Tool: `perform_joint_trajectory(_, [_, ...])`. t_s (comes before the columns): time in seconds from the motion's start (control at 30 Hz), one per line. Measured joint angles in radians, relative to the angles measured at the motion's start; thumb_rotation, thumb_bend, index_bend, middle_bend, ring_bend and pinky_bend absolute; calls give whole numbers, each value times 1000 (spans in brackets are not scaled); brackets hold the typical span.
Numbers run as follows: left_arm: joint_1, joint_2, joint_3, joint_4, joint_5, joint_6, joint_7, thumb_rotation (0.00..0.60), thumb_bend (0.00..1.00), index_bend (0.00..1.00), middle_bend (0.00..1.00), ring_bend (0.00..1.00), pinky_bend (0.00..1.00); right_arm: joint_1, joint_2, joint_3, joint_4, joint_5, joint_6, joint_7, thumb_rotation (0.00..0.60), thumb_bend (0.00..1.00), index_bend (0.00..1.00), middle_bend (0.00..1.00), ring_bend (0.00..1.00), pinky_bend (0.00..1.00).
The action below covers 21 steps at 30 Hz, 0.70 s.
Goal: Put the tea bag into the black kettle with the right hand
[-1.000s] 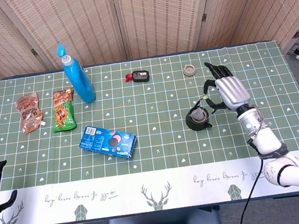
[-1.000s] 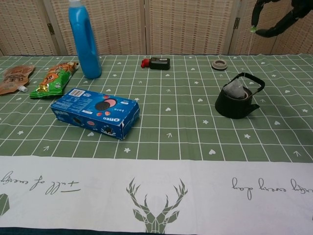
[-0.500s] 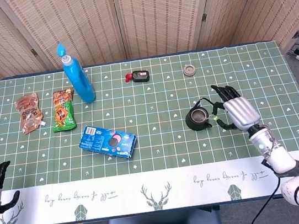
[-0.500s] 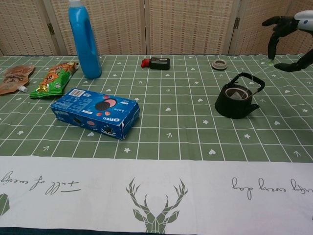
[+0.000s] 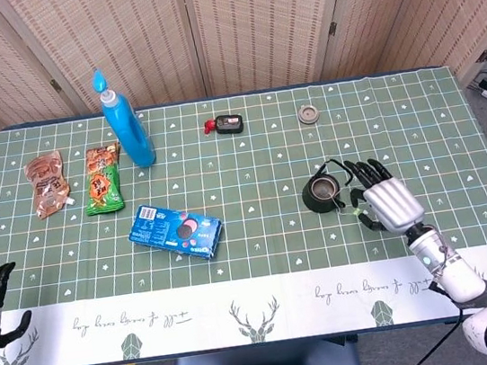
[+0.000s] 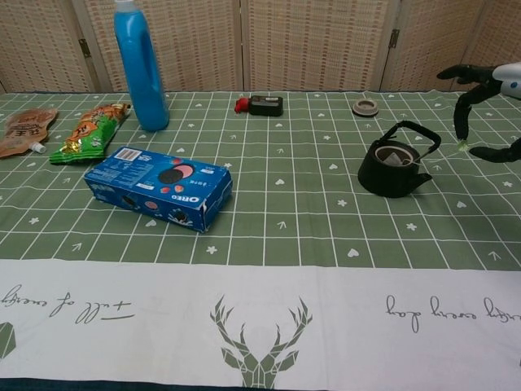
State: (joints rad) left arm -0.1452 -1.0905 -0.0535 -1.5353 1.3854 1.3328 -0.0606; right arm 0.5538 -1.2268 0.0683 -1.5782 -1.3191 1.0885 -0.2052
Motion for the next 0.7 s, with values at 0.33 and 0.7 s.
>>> perform_joint_trajectory(0.33, [3, 2, 1, -4, 6, 9, -4, 600, 342, 0, 47, 64, 131, -9, 19, -36, -30, 16, -34, -138, 600, 400, 0, 0, 0, 0])
perform_joint_trajectory(0.7, [6, 5, 5, -14, 33, 29, 1, 600, 342, 0, 47, 63, 131, -98, 114, -81, -191, 9, 61, -198, 600, 400, 0, 0, 0, 0])
